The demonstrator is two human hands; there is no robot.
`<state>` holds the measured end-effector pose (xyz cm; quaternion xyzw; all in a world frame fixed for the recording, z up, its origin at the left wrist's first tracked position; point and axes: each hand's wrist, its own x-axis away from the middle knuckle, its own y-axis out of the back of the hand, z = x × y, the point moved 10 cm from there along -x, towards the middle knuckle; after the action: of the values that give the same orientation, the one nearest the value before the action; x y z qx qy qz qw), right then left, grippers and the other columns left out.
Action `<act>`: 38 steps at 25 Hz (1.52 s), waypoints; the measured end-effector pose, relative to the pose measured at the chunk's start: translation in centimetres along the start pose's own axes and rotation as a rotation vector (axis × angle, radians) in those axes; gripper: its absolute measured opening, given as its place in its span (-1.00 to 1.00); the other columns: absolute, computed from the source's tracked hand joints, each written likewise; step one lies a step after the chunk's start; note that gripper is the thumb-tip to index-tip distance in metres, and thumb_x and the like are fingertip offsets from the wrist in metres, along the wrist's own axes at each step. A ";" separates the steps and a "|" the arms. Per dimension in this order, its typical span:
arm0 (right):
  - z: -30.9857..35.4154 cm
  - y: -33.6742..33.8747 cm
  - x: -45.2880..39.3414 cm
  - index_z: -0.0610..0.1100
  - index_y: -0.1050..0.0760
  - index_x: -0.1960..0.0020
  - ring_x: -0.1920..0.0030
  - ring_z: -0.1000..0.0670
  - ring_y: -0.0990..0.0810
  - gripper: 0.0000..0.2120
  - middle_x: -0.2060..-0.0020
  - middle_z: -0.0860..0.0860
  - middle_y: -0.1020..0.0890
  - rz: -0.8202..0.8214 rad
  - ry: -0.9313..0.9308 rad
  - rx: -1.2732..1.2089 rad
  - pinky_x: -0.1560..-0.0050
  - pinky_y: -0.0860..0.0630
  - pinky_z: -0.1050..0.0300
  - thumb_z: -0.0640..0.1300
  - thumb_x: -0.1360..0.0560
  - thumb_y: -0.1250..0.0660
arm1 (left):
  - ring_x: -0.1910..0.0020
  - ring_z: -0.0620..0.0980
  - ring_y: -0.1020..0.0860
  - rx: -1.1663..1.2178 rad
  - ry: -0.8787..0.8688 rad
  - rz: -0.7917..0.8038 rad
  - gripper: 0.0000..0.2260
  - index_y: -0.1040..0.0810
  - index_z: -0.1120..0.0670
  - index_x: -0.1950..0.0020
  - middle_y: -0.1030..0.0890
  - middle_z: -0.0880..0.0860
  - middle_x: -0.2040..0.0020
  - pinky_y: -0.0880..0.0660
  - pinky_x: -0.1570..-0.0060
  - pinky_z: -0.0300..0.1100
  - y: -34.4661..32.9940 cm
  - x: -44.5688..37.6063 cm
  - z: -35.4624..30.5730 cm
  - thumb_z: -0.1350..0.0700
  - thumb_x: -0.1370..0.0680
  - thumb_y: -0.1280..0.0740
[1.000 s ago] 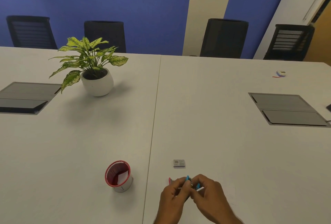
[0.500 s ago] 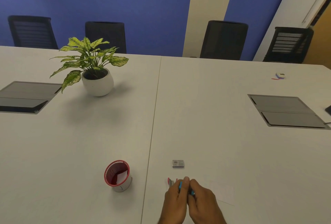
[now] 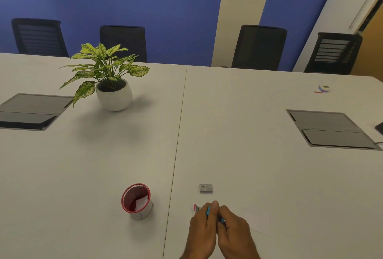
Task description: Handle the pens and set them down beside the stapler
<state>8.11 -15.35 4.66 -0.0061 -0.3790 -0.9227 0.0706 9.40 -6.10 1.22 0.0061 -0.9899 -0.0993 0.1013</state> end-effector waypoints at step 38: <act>-5.5 1.0 1.2 -0.36 -0.54 -0.14 0.10 -0.17 -0.66 -0.77 0.01 -0.28 -0.68 -0.321 -0.572 -1.239 0.06 -0.64 0.02 -0.32 -0.50 -0.36 | -0.15 0.37 -0.59 1.088 0.647 -0.204 -0.50 -0.58 0.38 -0.11 -0.61 0.37 -0.14 -0.67 0.14 0.07 1.7 3.4 4.0 -0.07 -0.64 -0.17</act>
<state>7.29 -20.06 1.49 -0.2319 0.2167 -0.9299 -0.1857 5.24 -3.82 -1.57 0.1806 -0.8127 0.4147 0.3674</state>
